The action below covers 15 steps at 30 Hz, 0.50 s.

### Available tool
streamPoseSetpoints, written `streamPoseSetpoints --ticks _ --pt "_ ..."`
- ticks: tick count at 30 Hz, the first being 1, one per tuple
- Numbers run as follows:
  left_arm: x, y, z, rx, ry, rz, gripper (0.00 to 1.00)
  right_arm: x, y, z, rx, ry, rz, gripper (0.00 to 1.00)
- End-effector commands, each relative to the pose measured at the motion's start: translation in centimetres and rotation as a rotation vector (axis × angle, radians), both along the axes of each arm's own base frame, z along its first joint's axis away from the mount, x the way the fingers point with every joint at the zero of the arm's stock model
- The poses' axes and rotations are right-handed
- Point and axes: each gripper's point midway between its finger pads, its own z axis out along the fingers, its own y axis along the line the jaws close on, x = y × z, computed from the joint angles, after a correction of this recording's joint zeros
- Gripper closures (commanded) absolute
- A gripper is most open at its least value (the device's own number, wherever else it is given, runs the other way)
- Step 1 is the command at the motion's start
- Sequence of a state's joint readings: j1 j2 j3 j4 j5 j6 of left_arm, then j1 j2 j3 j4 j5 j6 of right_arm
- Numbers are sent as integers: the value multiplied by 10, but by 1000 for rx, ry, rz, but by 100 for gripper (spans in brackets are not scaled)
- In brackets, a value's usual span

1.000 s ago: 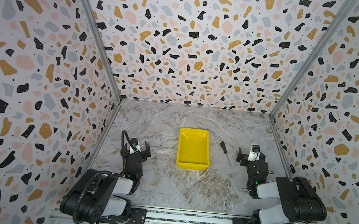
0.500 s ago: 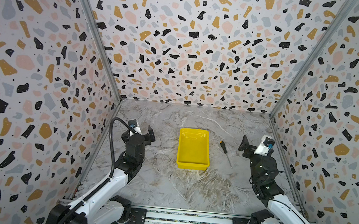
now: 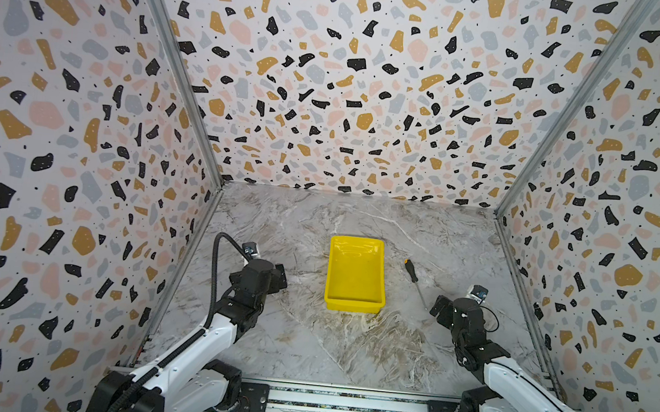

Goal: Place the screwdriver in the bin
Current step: 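Reach the right gripper forward over the screwdriver handle while the left arm lifts slightly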

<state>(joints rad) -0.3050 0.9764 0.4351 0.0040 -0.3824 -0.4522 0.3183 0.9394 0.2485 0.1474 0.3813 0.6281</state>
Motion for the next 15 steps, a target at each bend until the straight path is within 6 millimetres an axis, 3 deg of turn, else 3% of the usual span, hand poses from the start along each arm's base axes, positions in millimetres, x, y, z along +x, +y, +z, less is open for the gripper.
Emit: streamPoseSetpoints --ticks 1,11,15 --pt "1 0 4 -12 -11 8 0 7 7 12 26 -28 10 1" --pt "3 -1 2 -7 5 6 0 4 17 23 20 -85 66 1" --pt "0 1 4 -7 -6 13 0 15 34 32 36 -85 140 1"
